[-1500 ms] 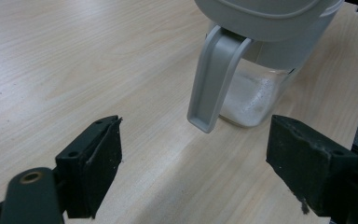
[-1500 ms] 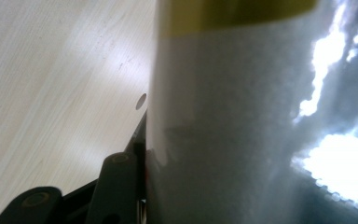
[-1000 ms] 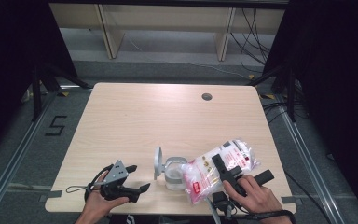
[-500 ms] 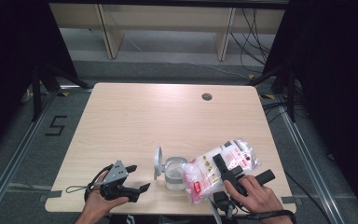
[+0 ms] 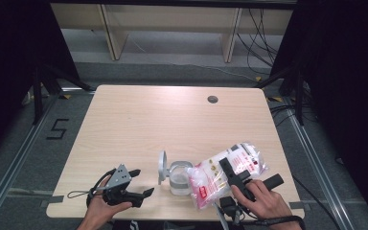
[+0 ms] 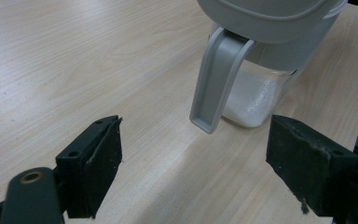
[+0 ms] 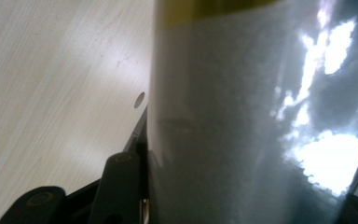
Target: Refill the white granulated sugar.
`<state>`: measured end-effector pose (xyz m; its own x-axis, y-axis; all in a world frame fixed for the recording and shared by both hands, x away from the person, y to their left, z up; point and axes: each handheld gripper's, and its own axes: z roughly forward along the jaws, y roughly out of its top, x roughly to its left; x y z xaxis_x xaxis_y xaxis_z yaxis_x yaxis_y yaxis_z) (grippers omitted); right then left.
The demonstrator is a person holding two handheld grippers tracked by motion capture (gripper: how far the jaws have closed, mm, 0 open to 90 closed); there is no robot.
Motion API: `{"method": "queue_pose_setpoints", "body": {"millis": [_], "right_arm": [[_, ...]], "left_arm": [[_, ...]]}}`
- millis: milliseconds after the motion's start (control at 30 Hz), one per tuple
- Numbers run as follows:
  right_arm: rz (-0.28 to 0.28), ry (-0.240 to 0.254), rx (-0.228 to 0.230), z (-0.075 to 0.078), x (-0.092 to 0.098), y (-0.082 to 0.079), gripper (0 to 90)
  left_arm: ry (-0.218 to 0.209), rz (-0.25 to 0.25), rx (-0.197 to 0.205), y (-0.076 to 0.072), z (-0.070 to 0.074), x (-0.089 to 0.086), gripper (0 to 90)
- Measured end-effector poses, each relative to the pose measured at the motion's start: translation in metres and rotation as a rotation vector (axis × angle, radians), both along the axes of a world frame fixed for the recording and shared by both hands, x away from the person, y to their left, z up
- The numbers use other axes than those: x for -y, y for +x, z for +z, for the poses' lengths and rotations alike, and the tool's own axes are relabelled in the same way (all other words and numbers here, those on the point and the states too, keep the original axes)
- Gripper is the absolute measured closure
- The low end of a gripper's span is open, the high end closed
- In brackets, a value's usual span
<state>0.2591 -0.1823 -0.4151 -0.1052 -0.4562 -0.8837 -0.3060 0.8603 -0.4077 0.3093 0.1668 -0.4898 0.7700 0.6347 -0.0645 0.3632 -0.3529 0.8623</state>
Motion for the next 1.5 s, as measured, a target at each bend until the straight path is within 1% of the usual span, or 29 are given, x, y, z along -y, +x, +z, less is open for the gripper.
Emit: {"method": "queue_pose_setpoints", "body": {"millis": [33, 233, 300, 333, 400, 433, 567, 600, 633, 667, 700, 767, 800, 833, 900, 933, 967, 1000, 1033, 1100, 1167, 1200, 1233, 1267, 1300, 1367, 1433, 1467, 1500], "right_arm": [[0.0, 0.0, -0.001, 0.0003, 0.0, -0.0001, 59.6], [0.001, -0.004, -0.002, 0.001, 0.0001, 0.0, 59.7], [0.012, -0.017, -0.002, 0.0017, -0.0005, 0.0008, 59.7], [0.0, -0.002, -0.001, 0.0007, 0.0004, 0.0001, 59.7], [0.012, -0.015, -0.002, 0.0014, -0.0001, 0.0008, 59.7], [0.01, -0.013, -0.003, 0.0014, 0.0002, 0.0007, 59.7], [0.009, -0.015, -0.001, 0.0019, 0.0004, 0.0007, 59.8], [0.009, -0.015, 0.0, 0.002, 0.0004, 0.0007, 59.8], [-0.003, -0.001, 0.001, 0.0013, 0.0012, -0.0001, 59.8], [-0.003, -0.003, 0.001, 0.0014, 0.0011, -0.0002, 59.8], [-0.002, -0.003, 0.001, 0.0013, 0.001, -0.0002, 59.8], [-0.003, -0.002, 0.0, 0.0009, 0.001, -0.0006, 59.9], [0.011, -0.015, 0.0, 0.0014, 0.0001, 0.0002, 59.9], [0.003, -0.002, 0.001, 0.0003, 0.0006, -0.0002, 59.9], [-0.001, -0.003, -0.004, -0.0005, 0.0006, -0.0001, 59.9], [0.022, -0.045, 0.01, 0.0022, -0.0003, 0.0011, 59.9], [0.017, -0.045, 0.009, 0.0018, -0.0006, 0.0007, 59.9], [-0.001, -0.022, 0.006, -0.0001, -0.0006, -0.001, 59.9], [0.024, -0.07, 0.018, 0.0028, -0.0017, 0.0004, 60.0], [0.02, -0.054, 0.012, 0.0013, -0.0023, 0.0001, 60.0], [0.026, -0.081, 0.018, 0.0025, -0.0041, -0.0003, 60.0], [0.012, -0.051, 0.011, -0.0001, -0.004, -0.0012, 60.1], [0.029, -0.078, 0.016, 0.0009, -0.0046, 0.0002, 60.1], [0.03, -0.082, 0.017, 0.0006, -0.0047, 0.0003, 60.1], [0.028, -0.086, 0.014, 0.0003, -0.0049, 0.0005, 60.1], [0.01, -0.059, 0.007, -0.0019, -0.005, -0.0001, 60.1], [0.016, -0.063, 0.01, -0.0012, -0.005, 0.0001, 60.2], [0.033, -0.093, 0.018, 0.0009, -0.0055, 0.0012, 60.2], [0.025, -0.084, 0.015, 0.0003, -0.0054, 0.0007, 60.2]], "left_arm": [[0.006, 0.002, 0.0, -0.0002, 0.0003, -0.0001, 17.8], [-0.001, -0.002, 0.0, -0.0001, 0.0003, -0.0001, 17.8], [-0.003, -0.003, -0.001, 0.0002, 0.0, -0.0002, 17.8], [-0.006, 0.001, -0.004, 0.0, -0.0002, 0.0001, 17.8], [0.002, 0.003, -0.001, -0.0004, 0.0003, 0.0003, 17.8], [-0.006, -0.001, -0.001, -0.0002, 0.0, 0.0004, 17.8], [-0.002, -0.001, -0.001, -0.0003, 0.0003, -0.0001, 17.8], [-0.017, 0.006, -0.002, -0.0007, 0.0, 0.0009, 17.8], [-0.015, 0.004, -0.001, -0.0006, 0.0001, 0.0007, 17.8], [-0.008, 0.001, -0.001, -0.0005, 0.0003, 0.0002, 17.8], [-0.015, 0.004, -0.001, -0.0006, 0.0, 0.0007, 17.8], [0.0, -0.003, 0.0, -0.0002, 0.0002, -0.0002, 17.8], [-0.004, -0.002, 0.001, -0.0001, -0.0001, 0.0001, 17.8], [-0.005, 0.0, -0.001, -0.0003, 0.0, 0.0003, 17.8], [-0.007, -0.001, 0.0, -0.0002, -0.0003, 0.0005, 17.8], [-0.007, -0.001, 0.0, -0.0002, -0.0003, 0.0005, 17.8], [-0.007, -0.001, 0.0, -0.0002, -0.0003, 0.0005, 17.8], [-0.006, -0.001, 0.0, -0.0002, -0.0003, 0.0005, 17.8], [-0.006, -0.001, 0.001, -0.0002, -0.0003, 0.0005, 17.8], [-0.006, -0.001, 0.0, -0.0002, -0.0003, 0.0004, 17.8], [-0.006, -0.001, 0.001, -0.0001, -0.0004, 0.0005, 17.8], [0.001, 0.004, 0.0, -0.0006, 0.0, 0.0005, 17.8], [-0.006, -0.002, 0.0, -0.0002, -0.0004, 0.0006, 17.8], [-0.017, 0.015, -0.019, -0.0017, -0.0007, 0.0016, 17.8], [-0.017, 0.018, -0.019, -0.0018, -0.0008, 0.0018, 17.8], [-0.015, 0.018, -0.021, -0.0017, -0.0008, 0.0019, 17.8], [-0.017, 0.017, -0.021, -0.0016, -0.0009, 0.0019, 17.8], [-0.015, 0.018, -0.021, -0.0017, -0.0008, 0.0019, 17.8], [-0.015, 0.018, -0.021, -0.0017, -0.0008, 0.0019, 17.8]]}}
